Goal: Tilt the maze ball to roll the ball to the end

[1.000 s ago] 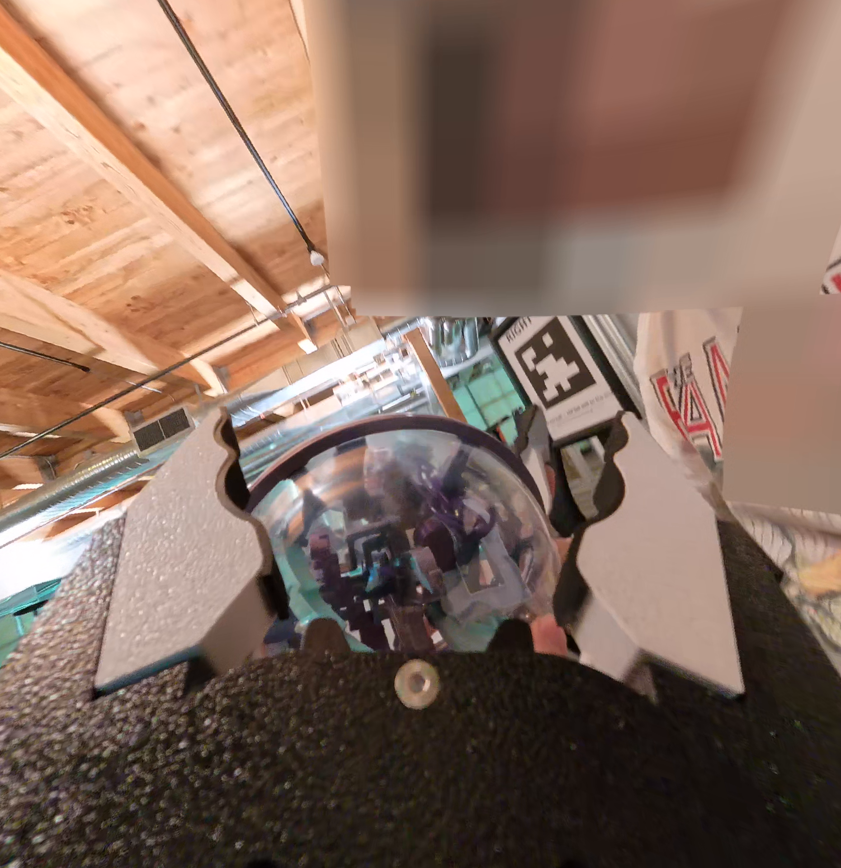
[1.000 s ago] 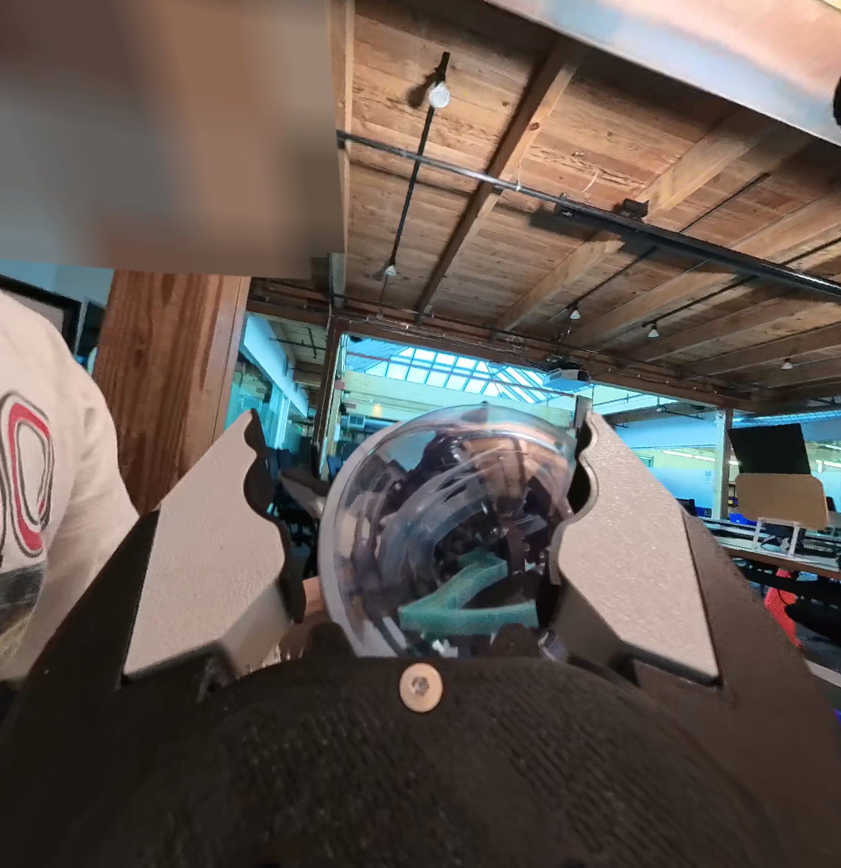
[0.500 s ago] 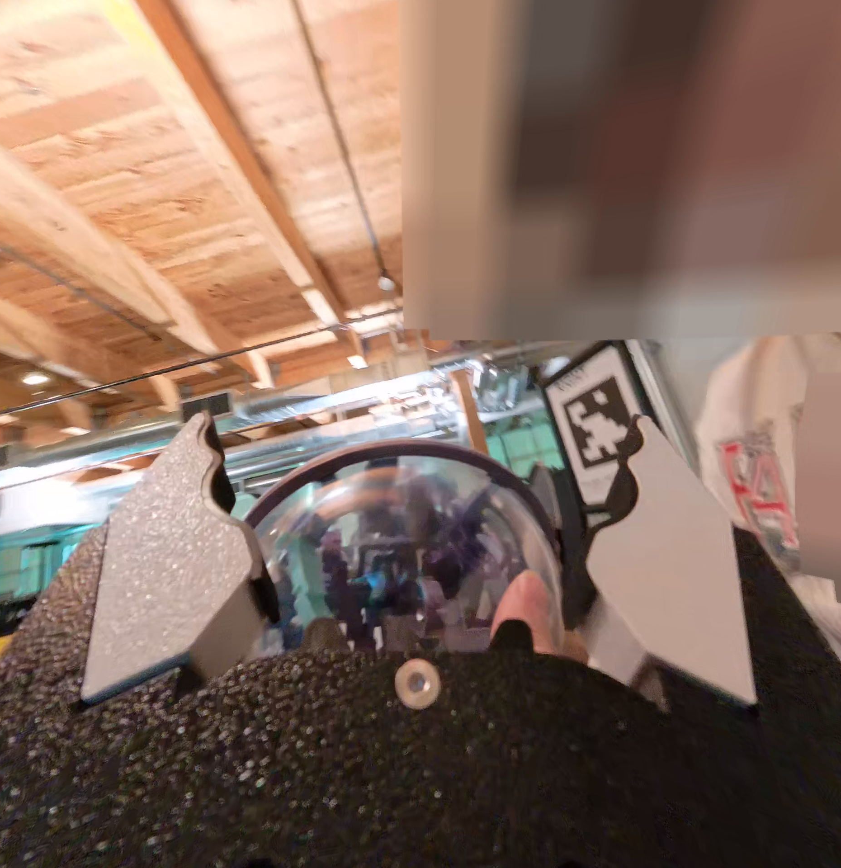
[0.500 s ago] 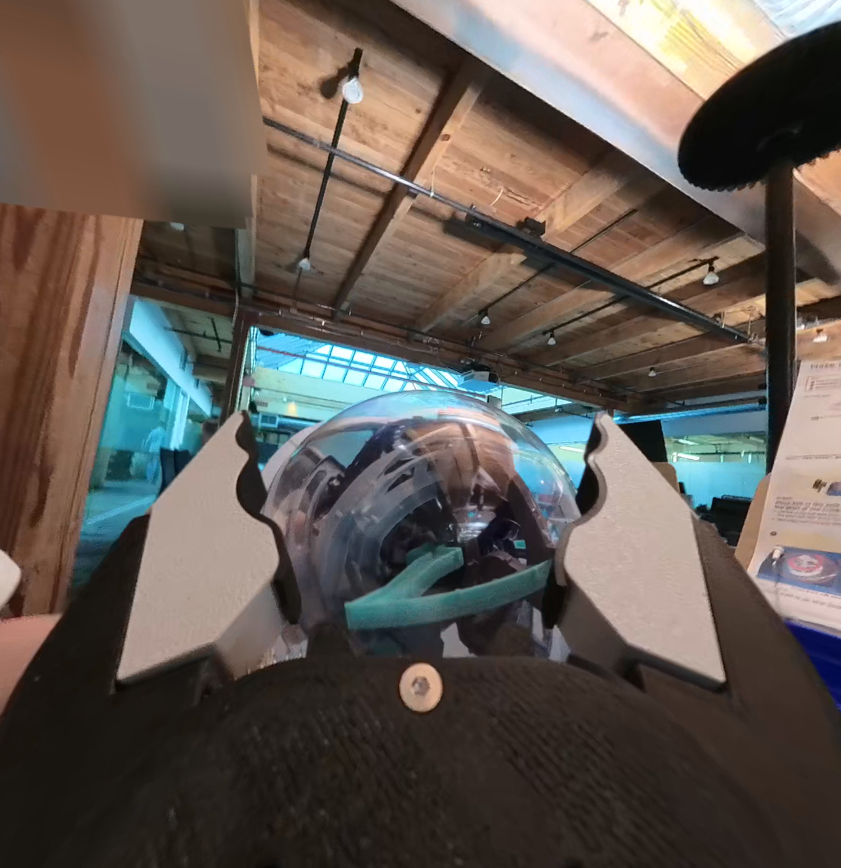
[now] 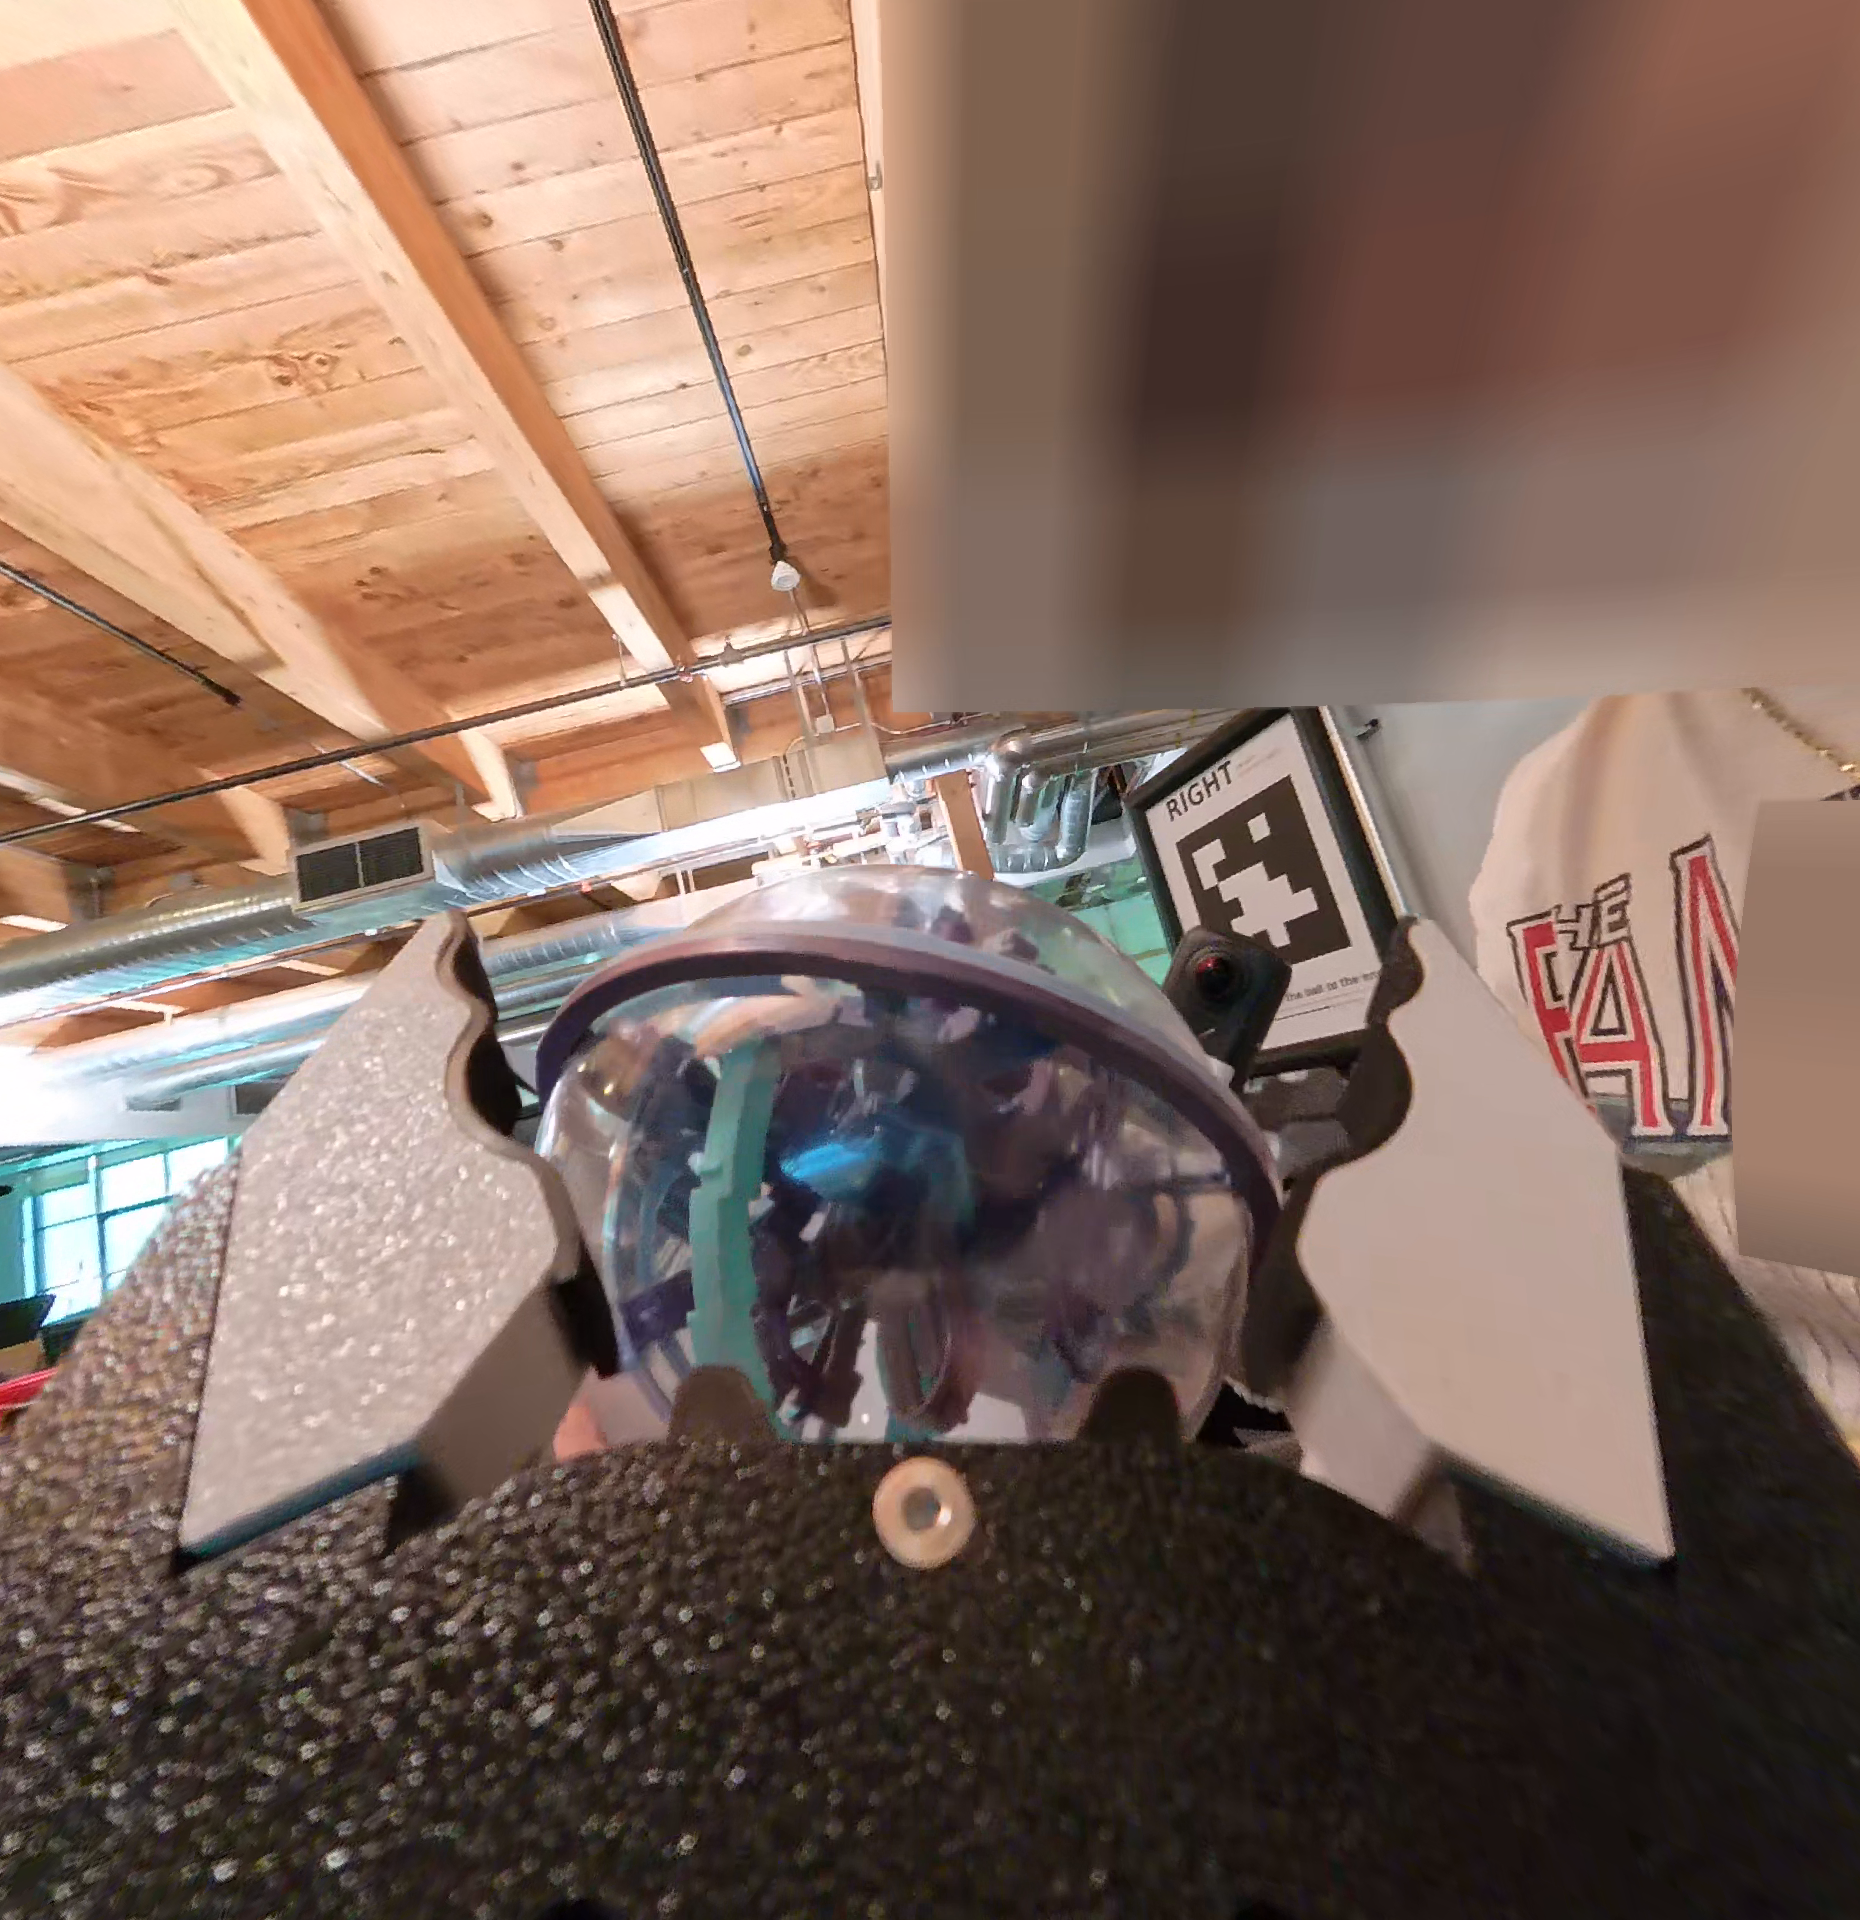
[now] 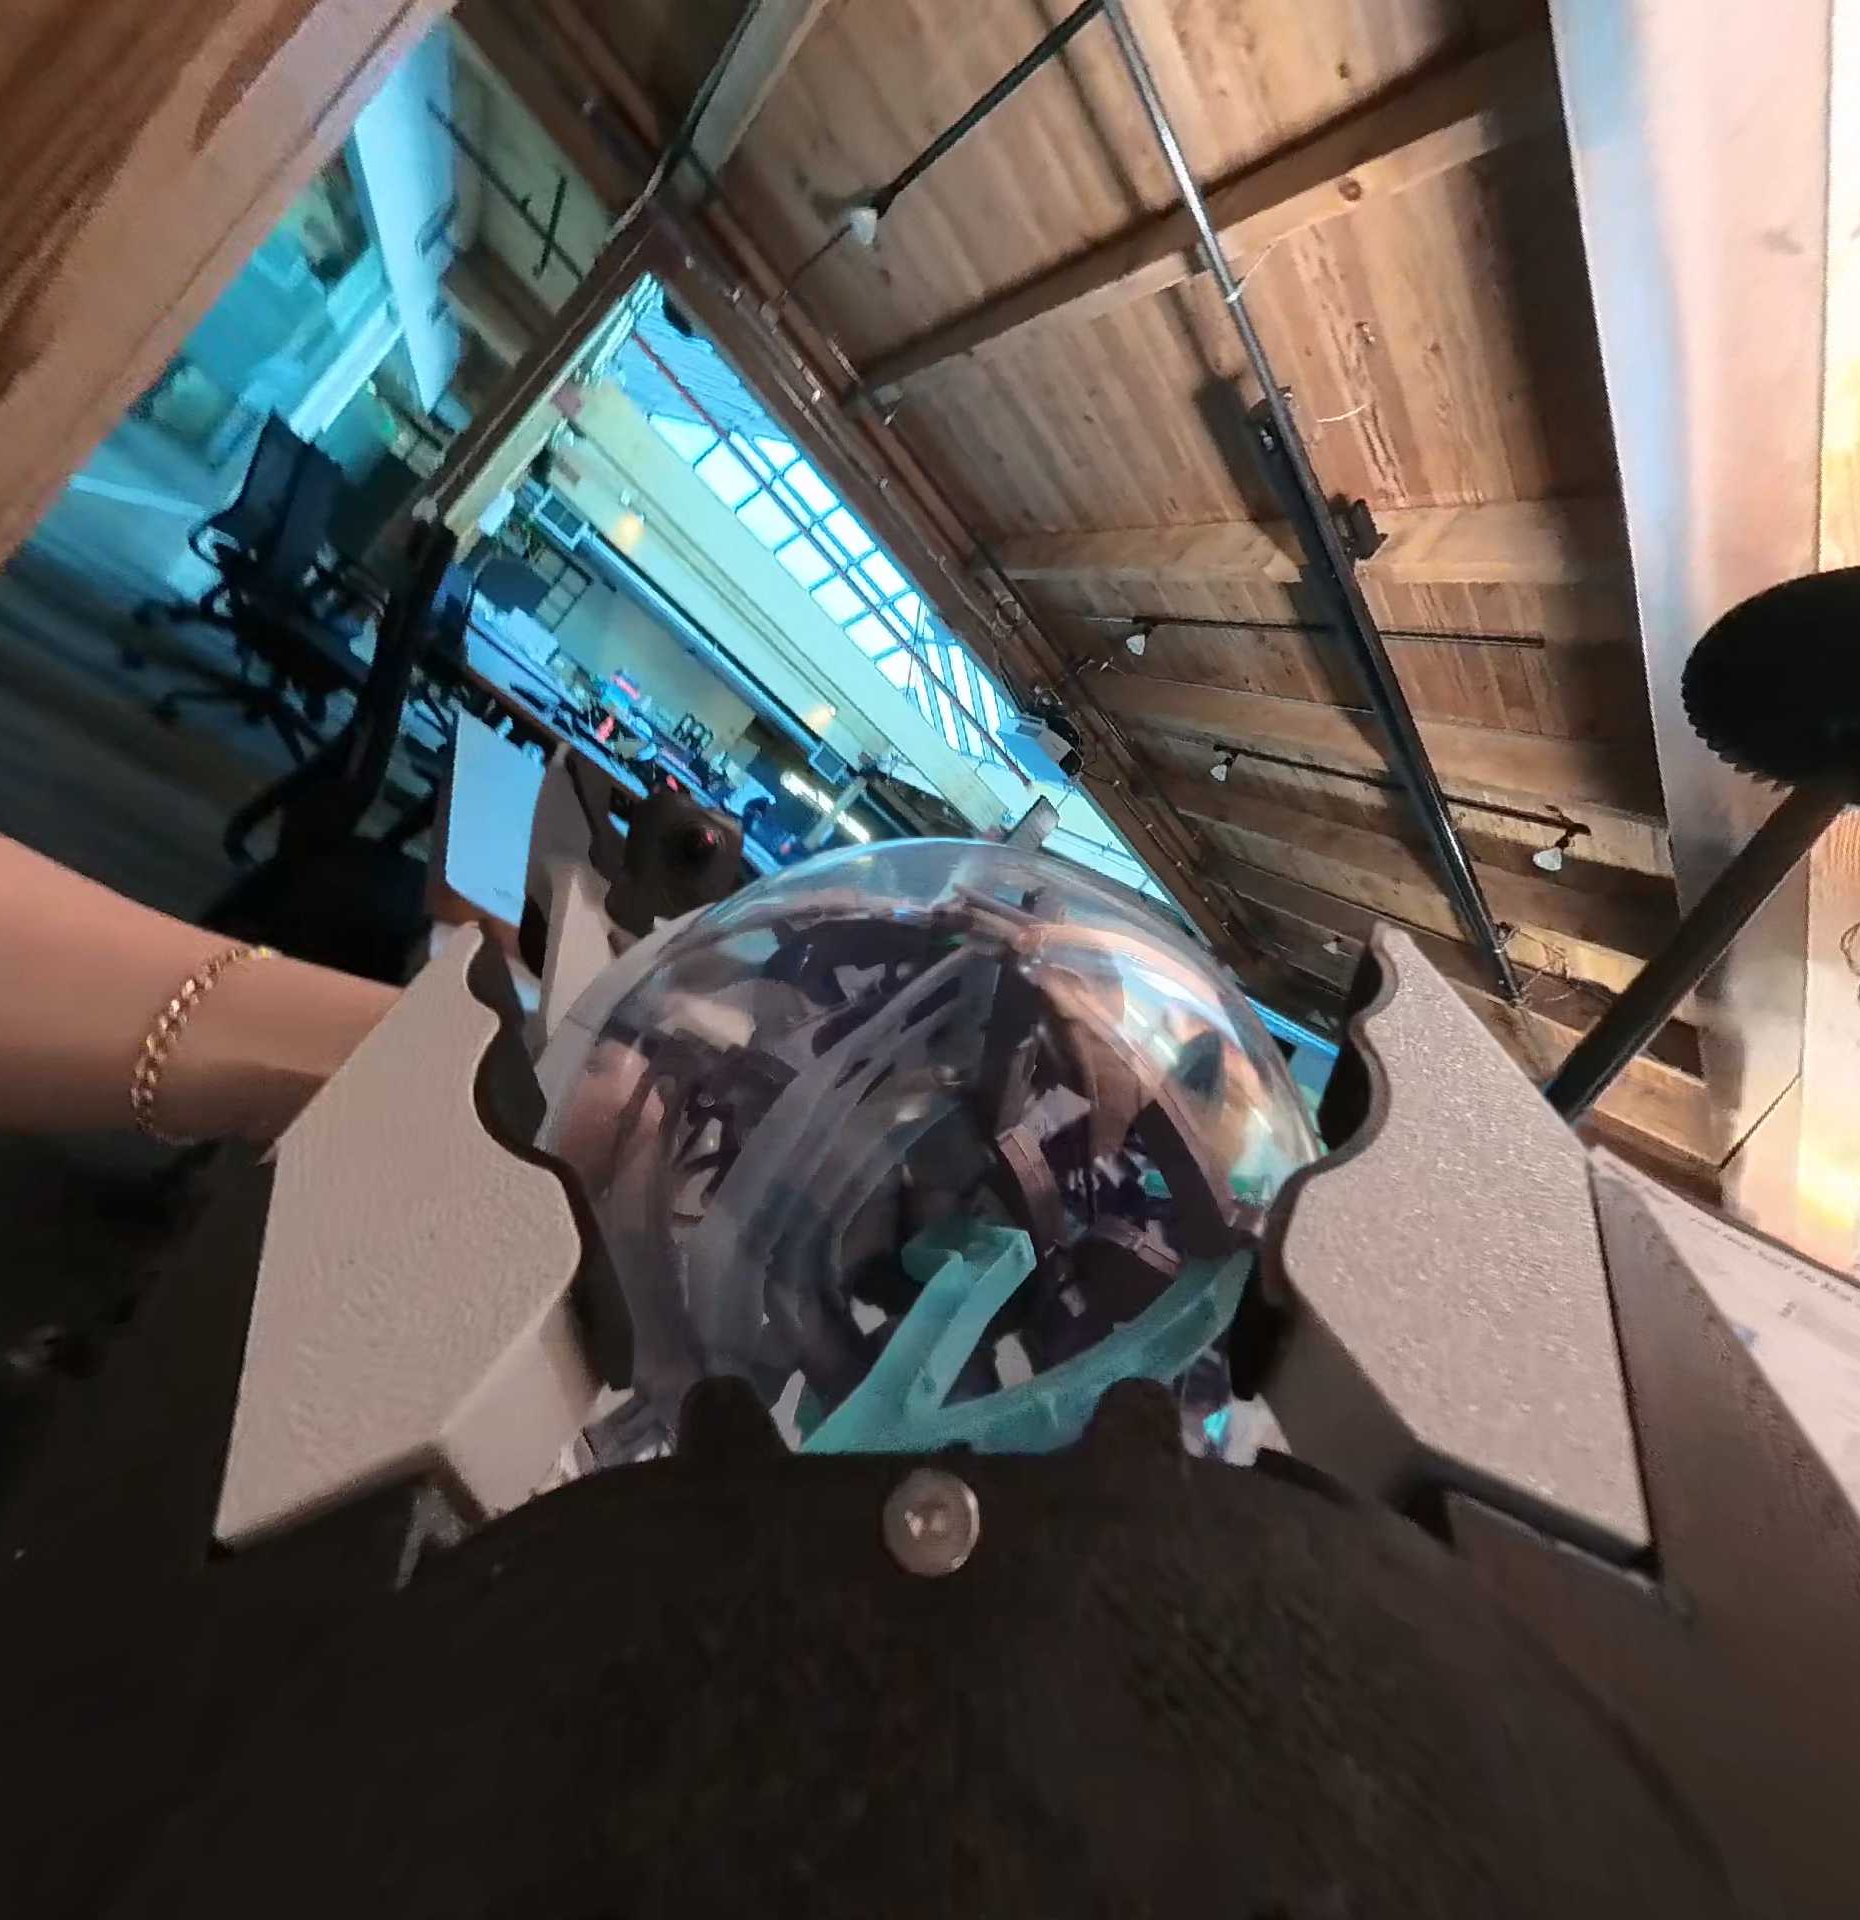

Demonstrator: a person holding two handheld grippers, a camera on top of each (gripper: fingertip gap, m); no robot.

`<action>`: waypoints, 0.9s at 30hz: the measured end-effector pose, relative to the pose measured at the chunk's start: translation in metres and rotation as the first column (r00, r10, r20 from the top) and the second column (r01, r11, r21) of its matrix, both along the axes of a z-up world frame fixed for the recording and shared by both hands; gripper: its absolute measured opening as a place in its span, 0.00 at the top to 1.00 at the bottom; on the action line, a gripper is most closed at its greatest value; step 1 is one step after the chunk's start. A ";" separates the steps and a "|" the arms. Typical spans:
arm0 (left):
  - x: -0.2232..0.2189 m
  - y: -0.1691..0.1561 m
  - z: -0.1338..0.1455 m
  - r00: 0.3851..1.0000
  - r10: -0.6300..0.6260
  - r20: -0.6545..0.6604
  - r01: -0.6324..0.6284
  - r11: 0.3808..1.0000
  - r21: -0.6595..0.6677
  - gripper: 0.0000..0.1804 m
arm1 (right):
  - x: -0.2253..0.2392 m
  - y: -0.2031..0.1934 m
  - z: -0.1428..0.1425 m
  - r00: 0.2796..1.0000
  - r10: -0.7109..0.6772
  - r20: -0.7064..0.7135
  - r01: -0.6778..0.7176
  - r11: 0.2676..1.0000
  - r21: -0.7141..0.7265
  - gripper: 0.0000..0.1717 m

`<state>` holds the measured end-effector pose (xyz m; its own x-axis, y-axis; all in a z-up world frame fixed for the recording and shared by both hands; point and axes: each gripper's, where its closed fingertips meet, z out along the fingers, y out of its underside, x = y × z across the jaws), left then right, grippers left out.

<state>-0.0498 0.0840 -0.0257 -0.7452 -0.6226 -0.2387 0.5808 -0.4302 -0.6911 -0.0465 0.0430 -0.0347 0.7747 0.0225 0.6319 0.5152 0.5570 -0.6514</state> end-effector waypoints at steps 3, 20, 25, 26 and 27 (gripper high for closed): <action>-0.001 -0.001 0.001 1.000 -0.005 0.014 0.005 1.000 -0.011 0.13 | 0.001 0.006 -0.008 0.996 -0.061 0.071 0.063 0.998 -0.025 0.12; 0.011 0.009 -0.004 0.999 0.020 -0.028 -0.022 0.997 -0.075 0.13 | 0.013 0.025 -0.026 0.976 -0.176 0.126 0.186 0.980 -0.074 0.09; 0.020 0.006 -0.012 0.998 0.018 -0.065 -0.023 0.997 -0.071 0.13 | 0.009 0.024 -0.026 0.974 -0.169 0.147 0.180 0.981 -0.067 0.10; 0.020 0.008 -0.013 0.998 0.005 -0.066 -0.010 0.996 -0.087 0.13 | 0.007 0.022 -0.023 0.978 -0.157 0.137 0.167 0.984 -0.057 0.11; 0.020 0.010 -0.013 0.997 -0.017 -0.070 0.009 0.994 -0.108 0.13 | 0.006 0.019 -0.020 0.982 -0.144 0.124 0.150 0.988 -0.046 0.13</action>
<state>-0.0300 0.0941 -0.0383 -0.7660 -0.6320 -0.1172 0.5260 -0.5116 -0.6794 -0.0407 0.0622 -0.0545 0.6909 -0.0484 0.7214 0.6649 0.4343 -0.6077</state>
